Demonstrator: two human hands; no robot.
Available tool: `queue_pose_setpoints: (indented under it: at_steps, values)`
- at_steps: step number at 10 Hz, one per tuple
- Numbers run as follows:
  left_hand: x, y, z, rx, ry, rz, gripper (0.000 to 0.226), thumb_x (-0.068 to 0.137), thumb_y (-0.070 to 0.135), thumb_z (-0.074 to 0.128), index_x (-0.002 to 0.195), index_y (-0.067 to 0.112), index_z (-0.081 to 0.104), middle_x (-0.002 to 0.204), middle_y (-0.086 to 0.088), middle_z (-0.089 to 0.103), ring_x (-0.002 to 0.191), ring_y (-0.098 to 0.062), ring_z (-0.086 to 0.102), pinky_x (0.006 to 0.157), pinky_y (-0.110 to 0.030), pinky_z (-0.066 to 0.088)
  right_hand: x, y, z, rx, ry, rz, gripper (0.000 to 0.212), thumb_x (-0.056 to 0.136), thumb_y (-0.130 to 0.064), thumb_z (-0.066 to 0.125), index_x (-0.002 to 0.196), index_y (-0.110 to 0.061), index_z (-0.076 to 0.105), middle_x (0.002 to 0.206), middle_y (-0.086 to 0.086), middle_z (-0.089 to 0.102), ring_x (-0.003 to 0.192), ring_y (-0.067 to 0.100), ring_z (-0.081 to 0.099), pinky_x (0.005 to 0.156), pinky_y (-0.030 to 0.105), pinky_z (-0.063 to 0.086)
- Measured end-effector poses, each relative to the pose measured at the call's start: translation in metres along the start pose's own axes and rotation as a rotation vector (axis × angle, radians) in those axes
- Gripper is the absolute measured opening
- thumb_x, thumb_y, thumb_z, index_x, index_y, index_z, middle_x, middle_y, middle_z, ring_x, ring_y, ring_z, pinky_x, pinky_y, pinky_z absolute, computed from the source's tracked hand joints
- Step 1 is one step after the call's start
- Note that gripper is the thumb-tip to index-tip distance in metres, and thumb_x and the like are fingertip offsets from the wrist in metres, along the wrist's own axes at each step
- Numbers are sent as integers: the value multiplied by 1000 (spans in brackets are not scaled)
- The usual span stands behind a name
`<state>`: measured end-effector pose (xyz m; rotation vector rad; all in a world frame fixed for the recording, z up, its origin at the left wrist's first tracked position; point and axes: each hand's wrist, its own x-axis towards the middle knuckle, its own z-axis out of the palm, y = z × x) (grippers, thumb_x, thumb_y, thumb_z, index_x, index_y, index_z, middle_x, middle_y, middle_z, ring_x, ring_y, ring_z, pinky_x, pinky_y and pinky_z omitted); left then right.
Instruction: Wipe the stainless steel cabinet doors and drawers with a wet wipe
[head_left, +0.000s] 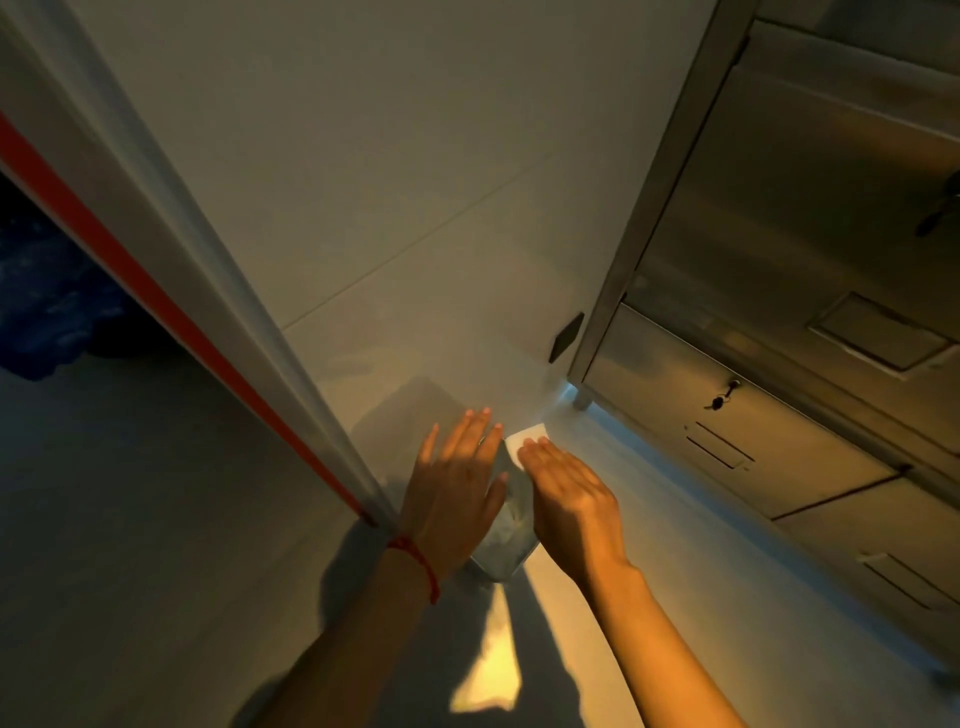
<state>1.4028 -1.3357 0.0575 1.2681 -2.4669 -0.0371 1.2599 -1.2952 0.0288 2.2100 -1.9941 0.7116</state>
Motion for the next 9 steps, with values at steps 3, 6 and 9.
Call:
queue_pose_setpoints:
  at_steps: [3,6,9]
  values:
    - [-5,-11,37,-2,37,56,45,81,27,58,116,-1,64,123,-20,61,112,-36,59,85,-57,49,-10,6,28,-19,-115,123,70,31,-13,98,97,-11,75,100,7,72,90,21,70,75,32,55]
    - [-3,-14,42,16,30,57,43,81,24,70,116,0,64,124,-19,61,113,-34,59,86,-55,49,2,5,38,-93,-110,136,68,47,-5,93,110,-4,69,112,14,67,104,28,64,84,38,51]
    - [-1,-15,43,13,60,70,44,84,27,67,117,-1,63,124,-19,60,113,-35,59,84,-56,50,4,4,32,-131,28,82,50,66,-14,84,111,0,68,115,17,65,106,32,63,85,43,50]
